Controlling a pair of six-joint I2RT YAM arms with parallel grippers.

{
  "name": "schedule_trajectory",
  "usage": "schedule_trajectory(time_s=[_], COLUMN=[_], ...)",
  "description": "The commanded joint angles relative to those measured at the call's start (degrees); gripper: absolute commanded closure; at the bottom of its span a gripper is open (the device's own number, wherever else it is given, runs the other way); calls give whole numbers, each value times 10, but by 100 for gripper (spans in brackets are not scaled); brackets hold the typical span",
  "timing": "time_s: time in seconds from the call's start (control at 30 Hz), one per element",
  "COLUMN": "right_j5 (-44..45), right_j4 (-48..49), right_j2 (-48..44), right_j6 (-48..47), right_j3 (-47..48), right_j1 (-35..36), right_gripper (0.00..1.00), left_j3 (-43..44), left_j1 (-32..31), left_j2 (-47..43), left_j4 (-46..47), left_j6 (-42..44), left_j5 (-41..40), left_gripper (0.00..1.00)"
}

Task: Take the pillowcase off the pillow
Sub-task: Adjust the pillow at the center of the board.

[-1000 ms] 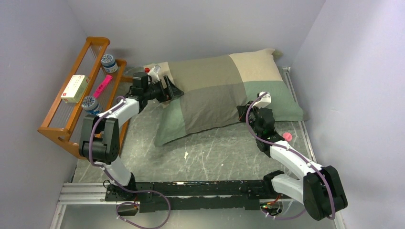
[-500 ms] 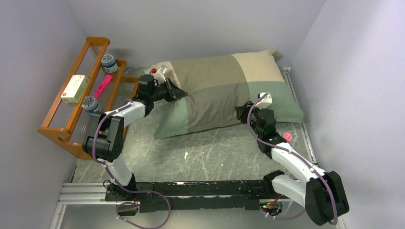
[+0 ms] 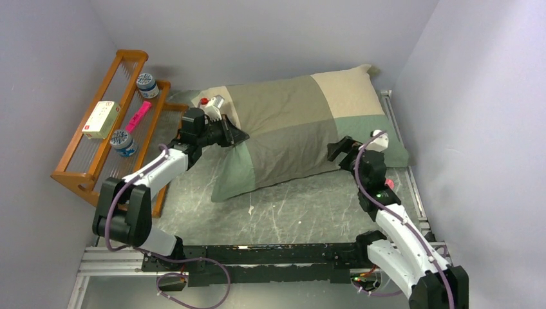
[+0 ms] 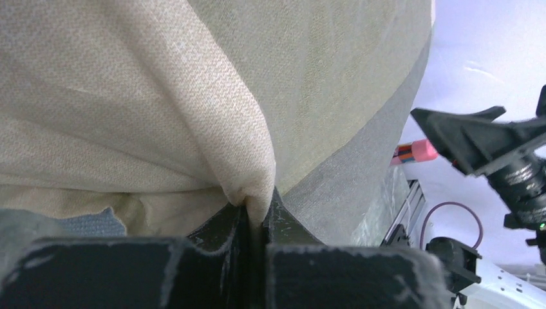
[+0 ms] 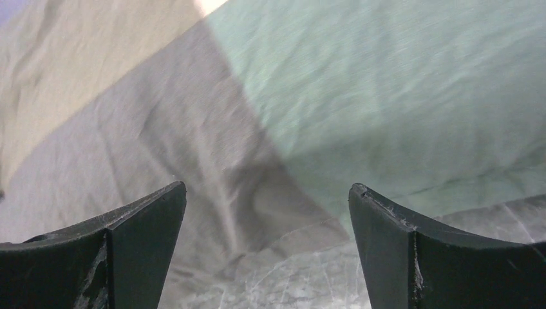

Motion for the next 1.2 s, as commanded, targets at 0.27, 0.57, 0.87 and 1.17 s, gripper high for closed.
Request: schedule_trajectory(time_s=[0.27,0.57,0.87,1.17], right_j5=[-97,-175,-276,-340], right_j4=[75,205,268,177], right_j2=[42,191,302,272], right_j6=[235,328,301,227], right_j3=[-26,-24,64,166], right_j1=[-114,-127,-128,-126], right_gripper=[0,2,86,100], left_j3=[-73,-102,-77,-53], left_j1=[-47,-80,-108,-140], left_j2=[-95,-89,-110,-185], left_j4=[-39,-10,-25,-61], left_j6=[23,14,38,38], left_j5=[6,14,42,56], left_gripper=[95,95,95,95])
